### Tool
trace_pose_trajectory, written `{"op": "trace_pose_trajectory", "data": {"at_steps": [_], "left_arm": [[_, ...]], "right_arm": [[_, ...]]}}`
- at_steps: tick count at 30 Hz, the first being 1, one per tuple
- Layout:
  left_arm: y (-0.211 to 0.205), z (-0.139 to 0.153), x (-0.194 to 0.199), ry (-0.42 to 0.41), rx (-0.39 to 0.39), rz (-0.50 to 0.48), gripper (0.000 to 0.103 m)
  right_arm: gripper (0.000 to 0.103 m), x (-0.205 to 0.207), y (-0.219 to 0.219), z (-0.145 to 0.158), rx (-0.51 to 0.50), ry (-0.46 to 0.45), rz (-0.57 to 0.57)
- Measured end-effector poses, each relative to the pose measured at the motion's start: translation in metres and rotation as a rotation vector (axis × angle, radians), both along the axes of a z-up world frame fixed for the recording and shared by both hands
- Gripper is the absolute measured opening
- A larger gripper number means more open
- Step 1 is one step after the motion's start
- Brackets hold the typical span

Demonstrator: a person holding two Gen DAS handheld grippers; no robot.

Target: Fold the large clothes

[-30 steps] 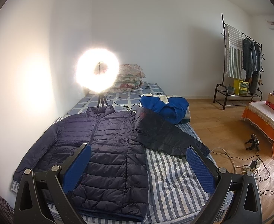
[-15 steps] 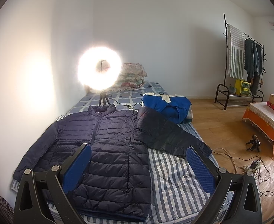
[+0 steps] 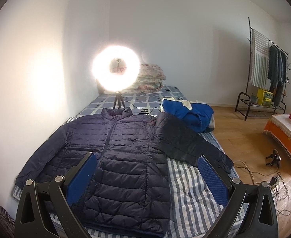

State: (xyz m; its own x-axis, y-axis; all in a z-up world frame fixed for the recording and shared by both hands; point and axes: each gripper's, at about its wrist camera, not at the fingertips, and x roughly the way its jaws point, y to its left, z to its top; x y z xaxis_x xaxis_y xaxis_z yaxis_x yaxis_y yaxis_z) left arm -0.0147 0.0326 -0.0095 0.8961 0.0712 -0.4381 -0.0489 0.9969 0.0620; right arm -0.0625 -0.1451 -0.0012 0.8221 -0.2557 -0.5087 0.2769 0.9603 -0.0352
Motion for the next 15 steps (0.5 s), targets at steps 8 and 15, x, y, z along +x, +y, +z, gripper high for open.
{"op": "trace_pose_trajectory", "data": {"at_steps": [8,15], "left_arm": [[0.027,-0.014,-0.003,0.027,0.006,0.045,0.103],[0.050,-0.023,-0.007,0.040,-0.008,0.078,0.103]], "right_arm": [[0.103,0.034,0.033,-0.005,-0.036,0.024,0.059],[0.103,0.060,0.074,-0.007,-0.071,0.022,0.144]]}}
